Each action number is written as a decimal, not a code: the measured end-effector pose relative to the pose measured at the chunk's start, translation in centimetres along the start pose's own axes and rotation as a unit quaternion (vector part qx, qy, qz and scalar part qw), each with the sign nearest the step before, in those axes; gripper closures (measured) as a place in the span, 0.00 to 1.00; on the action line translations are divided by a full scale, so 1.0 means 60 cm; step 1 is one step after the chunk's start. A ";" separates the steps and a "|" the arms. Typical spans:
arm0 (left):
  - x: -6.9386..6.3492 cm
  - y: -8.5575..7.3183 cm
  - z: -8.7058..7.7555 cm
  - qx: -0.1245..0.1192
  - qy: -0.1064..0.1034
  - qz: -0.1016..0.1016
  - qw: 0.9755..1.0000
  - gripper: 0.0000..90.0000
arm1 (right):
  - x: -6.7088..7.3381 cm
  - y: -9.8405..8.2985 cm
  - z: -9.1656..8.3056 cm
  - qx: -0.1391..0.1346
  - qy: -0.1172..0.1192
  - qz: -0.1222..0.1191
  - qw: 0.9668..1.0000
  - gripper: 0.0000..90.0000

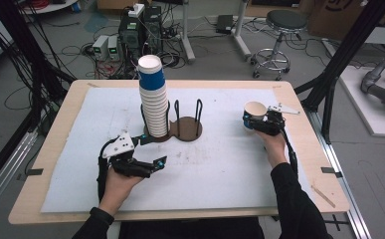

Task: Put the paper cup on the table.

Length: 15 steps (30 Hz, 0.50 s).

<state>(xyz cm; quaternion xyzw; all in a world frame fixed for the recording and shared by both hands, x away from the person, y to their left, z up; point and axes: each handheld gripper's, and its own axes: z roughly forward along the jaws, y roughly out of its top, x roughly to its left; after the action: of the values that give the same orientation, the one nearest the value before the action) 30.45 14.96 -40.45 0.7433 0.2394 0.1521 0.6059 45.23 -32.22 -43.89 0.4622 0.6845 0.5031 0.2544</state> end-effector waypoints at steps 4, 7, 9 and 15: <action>-0.001 0.001 -0.001 0.001 0.001 0.002 1.000 0.15 | 0.004 -0.002 -0.004 0.008 -0.004 -0.008 1.000 0.20; -0.001 0.001 0.002 0.002 -0.001 0.002 1.000 0.15 | 0.003 -0.006 -0.008 0.013 -0.010 -0.009 1.000 0.20; -0.002 0.001 0.002 0.002 0.000 0.003 1.000 0.15 | 0.001 -0.007 -0.009 0.013 -0.010 -0.015 1.000 0.20; -0.002 0.000 0.006 0.005 -0.002 0.001 1.000 0.15 | 0.003 -0.007 -0.010 0.021 -0.019 -0.021 0.999 0.20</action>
<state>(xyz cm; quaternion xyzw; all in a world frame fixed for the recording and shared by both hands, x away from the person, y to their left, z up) 30.54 14.63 -40.53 0.7466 0.2383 0.1501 0.6028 44.52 -32.37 -44.03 0.4628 0.6995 0.4742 0.2678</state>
